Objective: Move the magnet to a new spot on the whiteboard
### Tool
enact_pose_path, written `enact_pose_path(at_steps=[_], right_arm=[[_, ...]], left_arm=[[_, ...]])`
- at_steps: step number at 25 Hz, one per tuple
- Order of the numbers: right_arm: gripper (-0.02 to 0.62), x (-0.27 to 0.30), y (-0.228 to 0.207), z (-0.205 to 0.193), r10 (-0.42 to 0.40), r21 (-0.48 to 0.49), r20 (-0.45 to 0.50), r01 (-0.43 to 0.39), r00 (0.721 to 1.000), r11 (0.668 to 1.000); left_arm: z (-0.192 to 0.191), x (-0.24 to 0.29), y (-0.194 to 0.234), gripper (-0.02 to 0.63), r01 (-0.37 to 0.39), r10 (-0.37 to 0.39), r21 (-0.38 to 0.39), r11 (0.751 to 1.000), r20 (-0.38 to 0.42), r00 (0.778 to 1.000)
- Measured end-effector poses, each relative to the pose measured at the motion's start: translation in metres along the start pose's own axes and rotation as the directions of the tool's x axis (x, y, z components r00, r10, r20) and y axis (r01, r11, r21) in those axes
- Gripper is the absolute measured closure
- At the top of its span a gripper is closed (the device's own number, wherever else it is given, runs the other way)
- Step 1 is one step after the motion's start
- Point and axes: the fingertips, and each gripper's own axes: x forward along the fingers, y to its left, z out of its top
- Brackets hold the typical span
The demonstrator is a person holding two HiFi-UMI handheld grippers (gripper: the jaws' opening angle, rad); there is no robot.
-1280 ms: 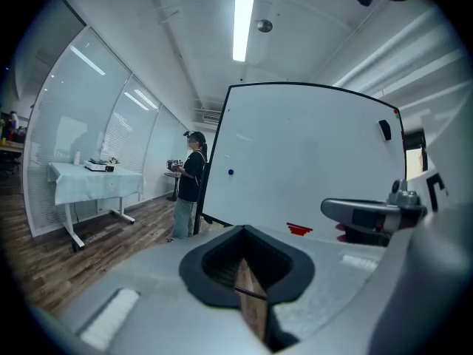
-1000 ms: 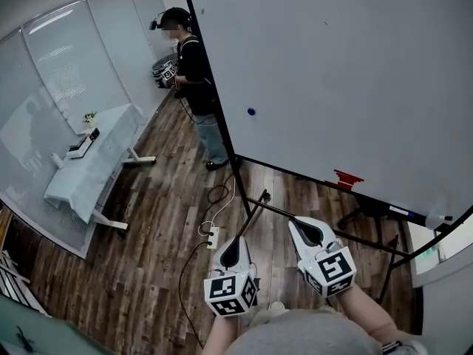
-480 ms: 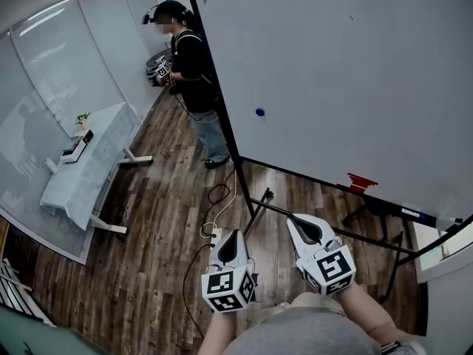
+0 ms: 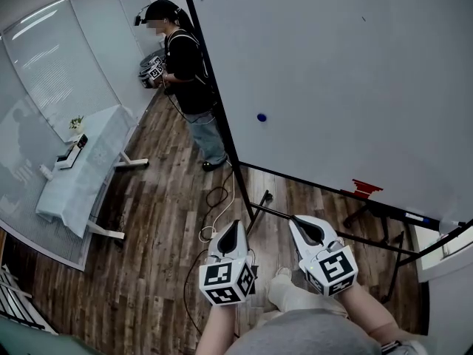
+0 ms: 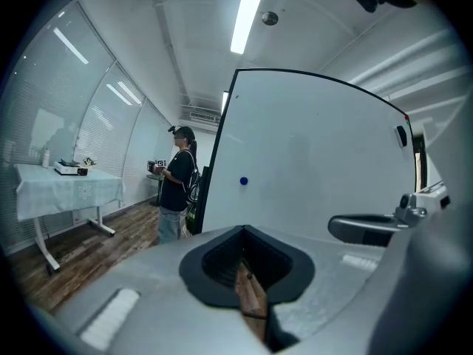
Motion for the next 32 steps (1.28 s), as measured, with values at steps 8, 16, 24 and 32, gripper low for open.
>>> enact_pose_path(at_steps=[8,16,24,32], right_arm=[[0.595,0.055,-0.028,0.0,-0.016,0.0,0.013,0.016,1.0,1.0],[0.595,0.098,-0.046,0.017,0.005,-0.022,0.028,-0.004,1.0,1.0],[0.595,0.122,-0.075,0.021,-0.017,-0.019,0.03,0.018,0.999,1.0],[0.595,0.143,-0.097,0.017,-0.057,0.002,0.028,0.057,0.998,0.998]], left_arm=[[0.026,0.062,0.02,0.601,0.041,-0.042,0.03,0.999,0.016,0.999],[0.062,0.116,0.035,0.601,0.062,-0.065,0.056,0.996,0.044,0.997],[0.086,0.168,0.023,0.601,0.111,-0.115,0.072,0.991,0.049,0.992],[0.103,0.212,0.015,0.601,0.151,-0.158,0.103,0.983,0.063,0.985]])
